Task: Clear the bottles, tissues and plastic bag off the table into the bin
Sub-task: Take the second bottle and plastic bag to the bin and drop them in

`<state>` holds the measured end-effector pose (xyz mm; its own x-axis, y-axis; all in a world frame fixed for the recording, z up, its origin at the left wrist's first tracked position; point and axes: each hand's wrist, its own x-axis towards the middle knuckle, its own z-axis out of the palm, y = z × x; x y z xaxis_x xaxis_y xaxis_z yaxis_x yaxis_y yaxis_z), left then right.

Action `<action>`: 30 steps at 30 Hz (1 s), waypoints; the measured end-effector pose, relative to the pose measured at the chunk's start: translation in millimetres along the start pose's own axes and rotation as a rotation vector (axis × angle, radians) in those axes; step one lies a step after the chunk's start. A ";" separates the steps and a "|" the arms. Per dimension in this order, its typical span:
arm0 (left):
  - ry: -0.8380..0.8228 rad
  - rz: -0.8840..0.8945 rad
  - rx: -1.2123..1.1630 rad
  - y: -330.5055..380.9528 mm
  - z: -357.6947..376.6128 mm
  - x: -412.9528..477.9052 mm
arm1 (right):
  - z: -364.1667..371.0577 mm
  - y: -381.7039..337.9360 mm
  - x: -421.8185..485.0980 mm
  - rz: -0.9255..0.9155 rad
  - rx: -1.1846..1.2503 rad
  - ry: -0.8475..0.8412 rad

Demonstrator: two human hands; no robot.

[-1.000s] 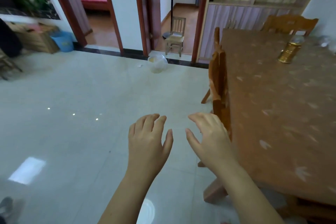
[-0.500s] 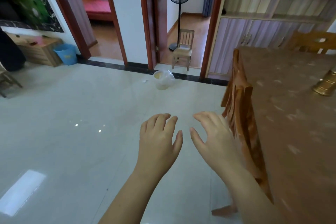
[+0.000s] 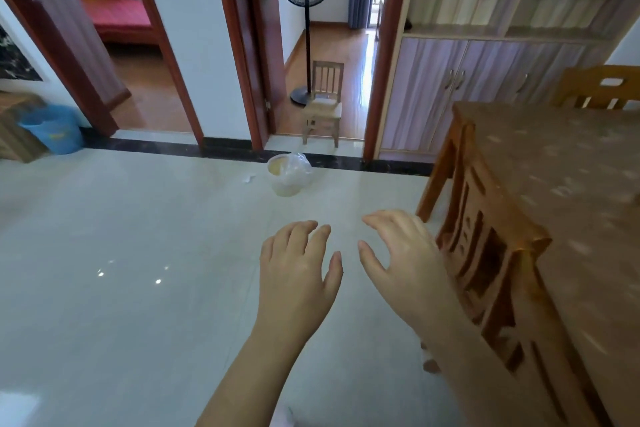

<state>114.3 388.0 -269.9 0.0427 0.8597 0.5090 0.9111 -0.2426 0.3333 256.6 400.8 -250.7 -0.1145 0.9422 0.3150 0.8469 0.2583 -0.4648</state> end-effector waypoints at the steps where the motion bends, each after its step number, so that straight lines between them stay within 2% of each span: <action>1: -0.008 0.000 -0.006 -15.8 4.3 17.8 | 9.5 -5.4 20.4 -0.002 -0.008 -0.011; 6: -0.042 0.048 -0.031 -76.1 26.3 111.8 | 41.9 -21.4 111.0 0.032 0.004 0.066; 13: -0.130 0.114 -0.094 -105.7 89.4 215.7 | 69.4 13.4 213.4 0.146 -0.047 0.128; 22: -0.160 0.231 -0.164 -71.1 205.2 391.1 | 65.4 128.5 369.9 0.253 -0.081 0.261; 26: -0.144 0.299 -0.167 -50.9 250.5 475.3 | 51.0 182.5 443.6 0.234 -0.102 0.346; 30: -0.131 0.309 -0.187 -43.3 297.4 541.9 | 50.4 227.3 507.4 0.300 -0.102 0.314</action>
<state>220.0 998.1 -244.5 0.3664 0.7806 0.5064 0.7574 -0.5664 0.3250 364.8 948.3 -238.2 0.2936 0.8579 0.4217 0.8673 -0.0536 -0.4949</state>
